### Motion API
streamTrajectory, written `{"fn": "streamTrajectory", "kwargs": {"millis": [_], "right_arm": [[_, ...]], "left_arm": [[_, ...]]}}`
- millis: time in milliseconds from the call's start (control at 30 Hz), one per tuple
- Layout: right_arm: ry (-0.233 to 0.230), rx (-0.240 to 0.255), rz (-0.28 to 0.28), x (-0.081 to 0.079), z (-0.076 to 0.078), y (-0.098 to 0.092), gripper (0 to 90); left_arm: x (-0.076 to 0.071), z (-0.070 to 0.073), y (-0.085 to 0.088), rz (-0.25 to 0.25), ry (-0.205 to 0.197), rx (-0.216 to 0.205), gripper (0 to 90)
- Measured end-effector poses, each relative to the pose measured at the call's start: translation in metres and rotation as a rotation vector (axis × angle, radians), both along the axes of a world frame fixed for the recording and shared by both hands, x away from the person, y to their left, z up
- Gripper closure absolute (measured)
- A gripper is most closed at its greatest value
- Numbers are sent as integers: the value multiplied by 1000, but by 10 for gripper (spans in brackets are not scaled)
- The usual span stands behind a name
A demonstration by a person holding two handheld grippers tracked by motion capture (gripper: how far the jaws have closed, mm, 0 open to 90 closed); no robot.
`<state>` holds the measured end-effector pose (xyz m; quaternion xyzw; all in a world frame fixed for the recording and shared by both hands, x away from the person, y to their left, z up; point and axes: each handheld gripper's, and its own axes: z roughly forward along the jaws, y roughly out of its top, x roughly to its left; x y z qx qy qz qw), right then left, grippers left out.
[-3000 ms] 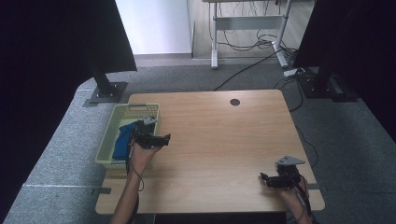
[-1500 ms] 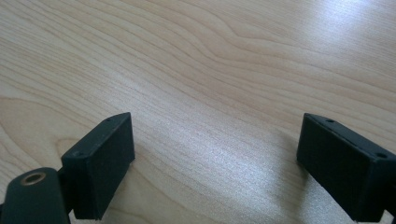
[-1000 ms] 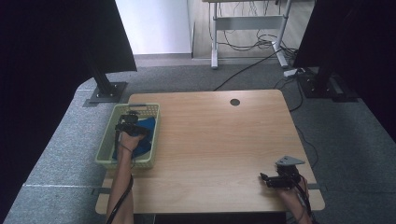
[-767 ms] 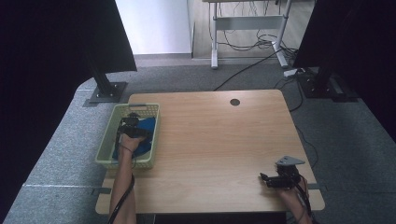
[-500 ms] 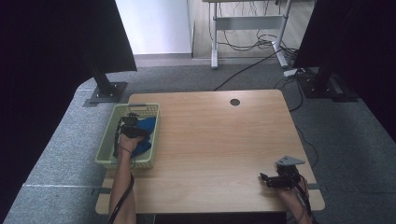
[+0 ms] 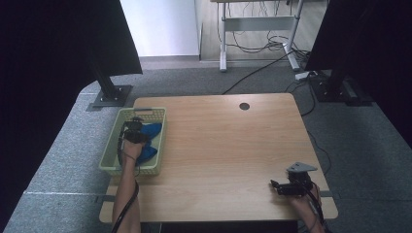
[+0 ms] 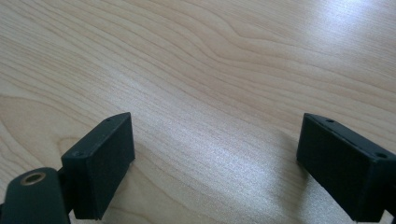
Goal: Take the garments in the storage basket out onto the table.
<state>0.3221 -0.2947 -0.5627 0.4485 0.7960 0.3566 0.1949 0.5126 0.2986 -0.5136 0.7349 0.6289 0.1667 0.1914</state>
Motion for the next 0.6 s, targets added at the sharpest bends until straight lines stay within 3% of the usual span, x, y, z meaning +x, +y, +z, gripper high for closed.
{"fn": "streamTrajectory", "kwargs": {"millis": [100,333,600], "right_arm": [[0,0,0,0,0,0,109],[0,0,0,0,0,0,109],[0,0,0,0,0,0,108]], "left_arm": [[-2,2,3,8,-5,-24,713],[-9,12,4,-9,-58,3,713],[-21,24,2,-36,-120,1,712]]}}
